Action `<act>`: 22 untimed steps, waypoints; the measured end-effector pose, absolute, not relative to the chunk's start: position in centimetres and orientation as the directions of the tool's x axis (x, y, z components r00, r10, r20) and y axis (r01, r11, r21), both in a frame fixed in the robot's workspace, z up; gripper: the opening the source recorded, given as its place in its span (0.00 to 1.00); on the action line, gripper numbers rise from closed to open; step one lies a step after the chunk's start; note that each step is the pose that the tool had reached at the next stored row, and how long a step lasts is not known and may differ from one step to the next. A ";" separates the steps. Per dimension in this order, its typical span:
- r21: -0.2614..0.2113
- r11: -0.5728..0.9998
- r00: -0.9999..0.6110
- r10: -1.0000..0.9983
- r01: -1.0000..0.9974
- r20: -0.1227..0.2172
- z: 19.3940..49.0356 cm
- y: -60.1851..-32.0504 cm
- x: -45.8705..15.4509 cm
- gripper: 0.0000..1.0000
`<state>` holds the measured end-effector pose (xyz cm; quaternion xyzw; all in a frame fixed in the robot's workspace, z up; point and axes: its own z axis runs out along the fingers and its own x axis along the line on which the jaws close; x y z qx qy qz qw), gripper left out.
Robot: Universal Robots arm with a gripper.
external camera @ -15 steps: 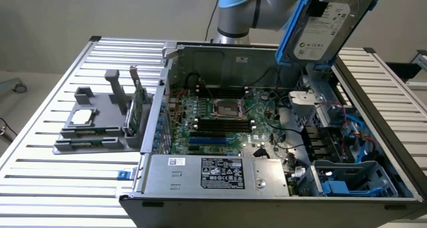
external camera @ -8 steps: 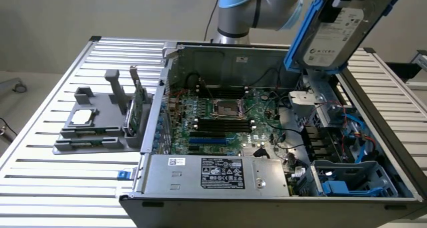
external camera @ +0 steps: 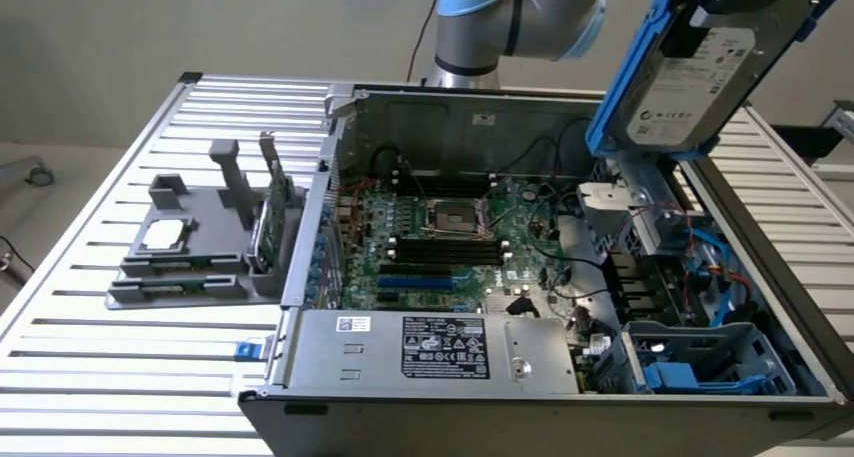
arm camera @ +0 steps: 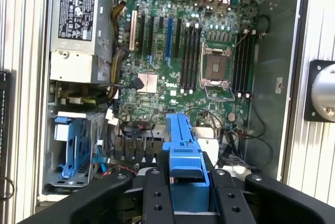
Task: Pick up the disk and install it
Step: 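Pick up the disk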
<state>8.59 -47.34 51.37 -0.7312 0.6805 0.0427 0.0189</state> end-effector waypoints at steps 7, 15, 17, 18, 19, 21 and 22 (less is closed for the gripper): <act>-0.008 -0.073 0.074 -0.994 -0.997 -0.085 51.4 -48.6 8.7 0.33; -0.036 -0.073 0.076 -0.994 -0.997 -0.075 51.4 -49.6 8.7 0.33; -0.039 -0.074 0.076 -0.995 -0.997 -0.072 51.4 -49.8 8.8 0.33; -0.039 -0.073 0.076 -0.995 -0.997 -0.072 51.4 -50.1 9.0 0.33; -0.039 -0.073 0.076 -0.995 -0.997 -0.072 51.4 -50.3 9.1 0.33; -0.039 -0.073 0.076 -0.995 -0.997 -0.072 51.5 -50.9 9.3 0.33; -0.039 -0.073 0.076 -0.995 -0.997 -0.072 51.5 -51.2 9.4 0.33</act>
